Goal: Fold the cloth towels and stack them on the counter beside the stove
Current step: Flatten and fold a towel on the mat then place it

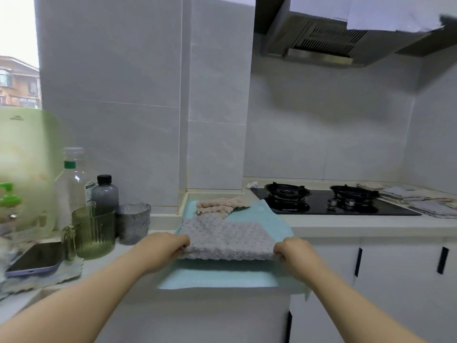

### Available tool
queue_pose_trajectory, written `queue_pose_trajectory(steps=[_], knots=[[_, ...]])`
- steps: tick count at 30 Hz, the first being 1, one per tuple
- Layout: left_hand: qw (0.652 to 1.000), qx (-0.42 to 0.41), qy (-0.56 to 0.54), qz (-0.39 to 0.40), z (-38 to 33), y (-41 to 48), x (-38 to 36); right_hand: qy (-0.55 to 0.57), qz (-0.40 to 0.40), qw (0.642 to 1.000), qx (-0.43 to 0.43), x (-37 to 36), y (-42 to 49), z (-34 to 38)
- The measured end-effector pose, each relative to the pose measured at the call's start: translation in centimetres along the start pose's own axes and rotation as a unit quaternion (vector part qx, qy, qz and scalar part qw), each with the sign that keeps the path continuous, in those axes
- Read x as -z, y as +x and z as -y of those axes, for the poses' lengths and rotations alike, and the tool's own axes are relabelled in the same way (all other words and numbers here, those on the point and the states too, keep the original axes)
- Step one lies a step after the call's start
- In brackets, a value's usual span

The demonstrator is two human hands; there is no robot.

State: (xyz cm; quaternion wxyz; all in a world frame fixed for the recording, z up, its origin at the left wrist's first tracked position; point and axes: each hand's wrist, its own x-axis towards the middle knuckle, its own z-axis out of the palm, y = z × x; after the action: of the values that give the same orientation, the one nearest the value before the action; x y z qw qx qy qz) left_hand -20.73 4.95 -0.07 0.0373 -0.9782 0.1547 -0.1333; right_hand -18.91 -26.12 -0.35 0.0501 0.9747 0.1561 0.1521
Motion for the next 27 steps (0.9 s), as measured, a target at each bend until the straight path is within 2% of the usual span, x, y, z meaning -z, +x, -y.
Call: queue_pose_trajectory(steps=[4,9,12,15,17,19,22,25,27], knots=[[0.999,-0.012,0.029,0.034,-1.0,-2.1,2.3,0.024,0.044,0.998,-0.022,1.8,-2.7,0.5],[0.992,0.003,0.005,0.124,-2.5,-3.9,5.8,0.051,0.152,0.986,-0.034,5.4,-6.0,1.2],[0.986,0.03,-0.059,0.156,-2.8,-3.9,7.3,0.04,0.196,0.979,-0.028,6.9,-7.0,1.6],[0.96,0.072,-0.156,0.221,-2.8,-3.9,8.4,0.028,0.251,0.967,-0.04,7.7,-7.4,1.8],[0.955,0.088,-0.173,0.225,-2.8,-3.8,8.9,0.045,0.27,0.96,-0.057,8.0,-7.5,1.8],[0.959,0.102,-0.19,0.187,-2.7,-3.6,9.0,0.07,0.241,0.965,-0.076,8.0,-7.2,1.6],[0.954,0.13,-0.241,0.123,-2.1,-2.9,8.6,0.17,0.146,0.966,-0.128,7.1,-5.8,0.9],[0.909,0.192,-0.357,0.094,-1.4,-2.0,7.4,0.295,0.049,0.938,-0.176,5.7,-4.1,-0.1],[0.871,0.23,-0.428,0.08,-1.1,-1.1,6.4,0.376,0.003,0.903,-0.208,4.7,-2.9,-0.4]])
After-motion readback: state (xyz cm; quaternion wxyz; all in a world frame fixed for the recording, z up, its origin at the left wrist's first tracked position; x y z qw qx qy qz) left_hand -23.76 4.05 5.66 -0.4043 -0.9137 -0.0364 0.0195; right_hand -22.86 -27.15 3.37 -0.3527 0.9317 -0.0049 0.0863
